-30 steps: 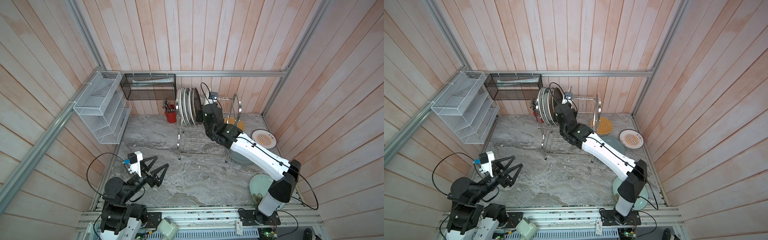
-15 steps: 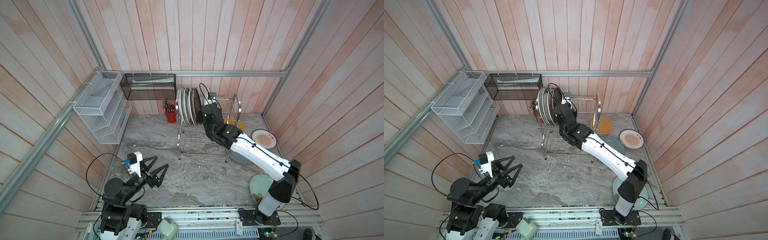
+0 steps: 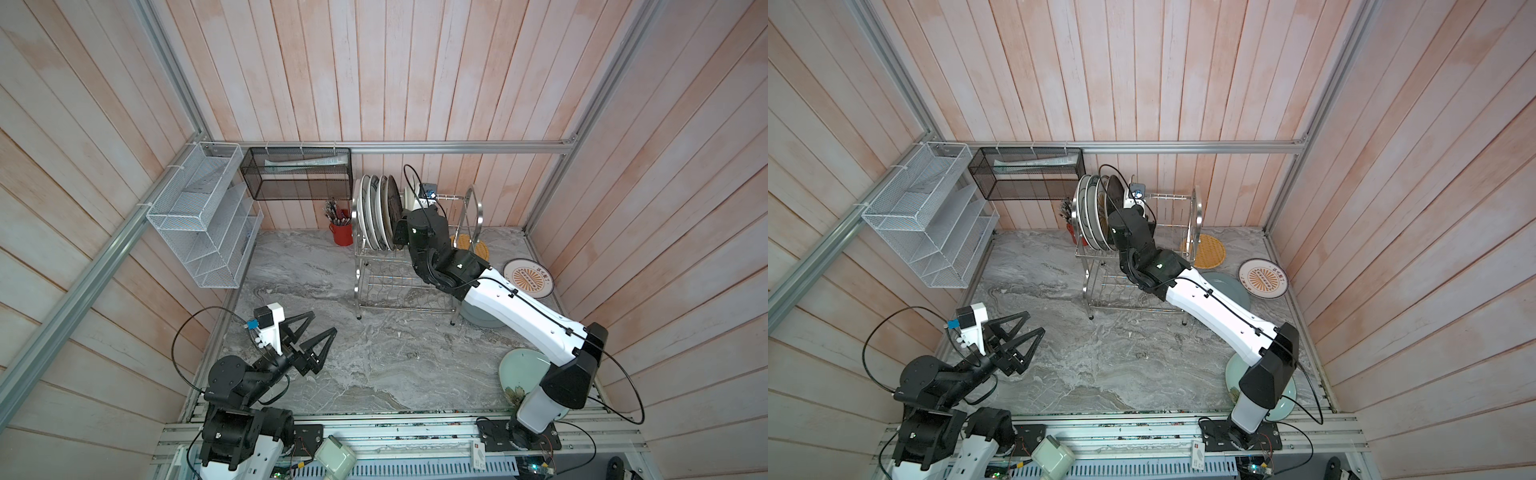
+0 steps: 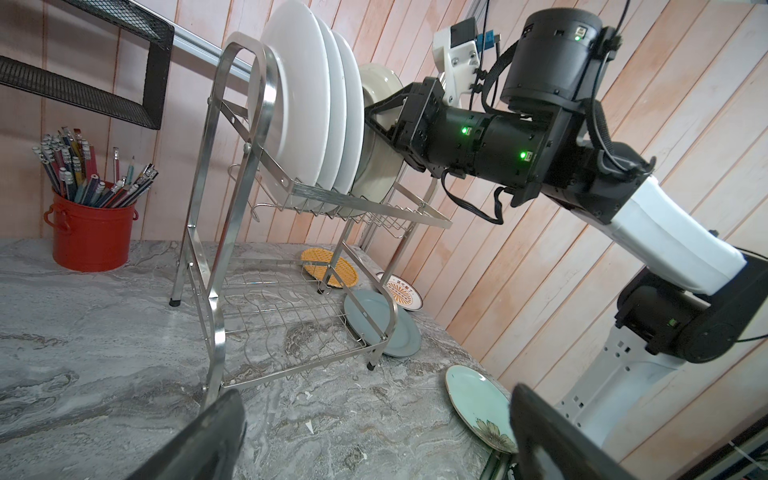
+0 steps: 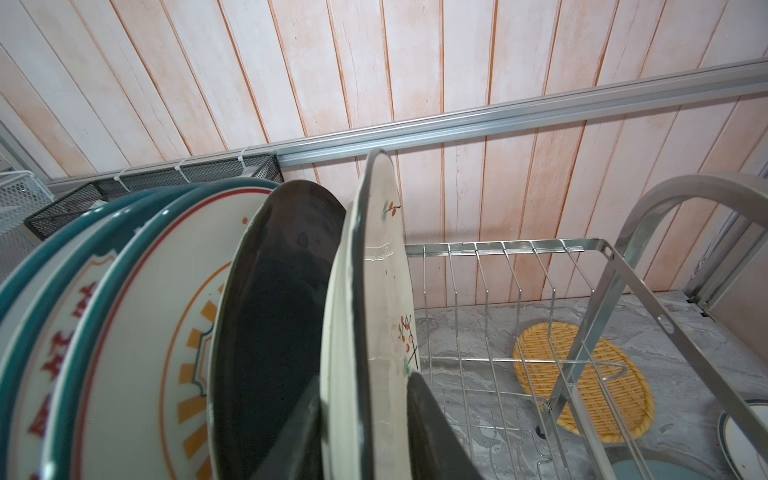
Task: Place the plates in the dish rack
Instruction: 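Open the right gripper to release the cream plate in the rack, then move the right gripper from the rack down toward the teal plate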
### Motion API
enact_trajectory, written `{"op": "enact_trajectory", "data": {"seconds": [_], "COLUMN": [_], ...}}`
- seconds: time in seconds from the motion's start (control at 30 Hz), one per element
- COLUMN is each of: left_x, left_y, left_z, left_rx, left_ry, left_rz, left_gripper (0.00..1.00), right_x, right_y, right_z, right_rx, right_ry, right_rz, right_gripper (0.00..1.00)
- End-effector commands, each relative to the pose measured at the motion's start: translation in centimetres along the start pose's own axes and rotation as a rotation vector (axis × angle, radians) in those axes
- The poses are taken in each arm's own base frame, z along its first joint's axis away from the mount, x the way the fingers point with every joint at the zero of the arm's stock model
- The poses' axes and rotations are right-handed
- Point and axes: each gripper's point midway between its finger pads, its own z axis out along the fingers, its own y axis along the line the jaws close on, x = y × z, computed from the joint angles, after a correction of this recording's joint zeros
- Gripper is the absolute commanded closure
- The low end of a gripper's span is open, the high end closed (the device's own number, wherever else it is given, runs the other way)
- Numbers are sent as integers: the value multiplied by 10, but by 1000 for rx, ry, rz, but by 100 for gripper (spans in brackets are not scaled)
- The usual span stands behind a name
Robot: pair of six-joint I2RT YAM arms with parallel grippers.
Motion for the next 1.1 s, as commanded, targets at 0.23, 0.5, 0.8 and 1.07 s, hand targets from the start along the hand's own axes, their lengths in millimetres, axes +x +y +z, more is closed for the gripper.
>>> {"op": "enact_trajectory", "data": {"seconds": [0.23,0.5,0.8,1.07], "left_x": [-2,-2,-2,-2], "left_y": [2,5,10,11], "left_z": [-2,-1,-1,-2], "left_rx": [-10,-22,-47,-51], "left_ry": [-21,-21,-24,-28], "left_rz": [4,0,-10,-12], "left_gripper": [0,0,0,0], "right_x": [-20,-38,-62,-77], "right_y": [-3,2,6,-35], "right_z": [-23,-34,-60,-98], "right_rx": [-63,-120,-241,-206], "right_ry": [-35,-55,-107,-142], "right_rz": [99,109,107,34], "right_gripper": [57,51,13,2]}}
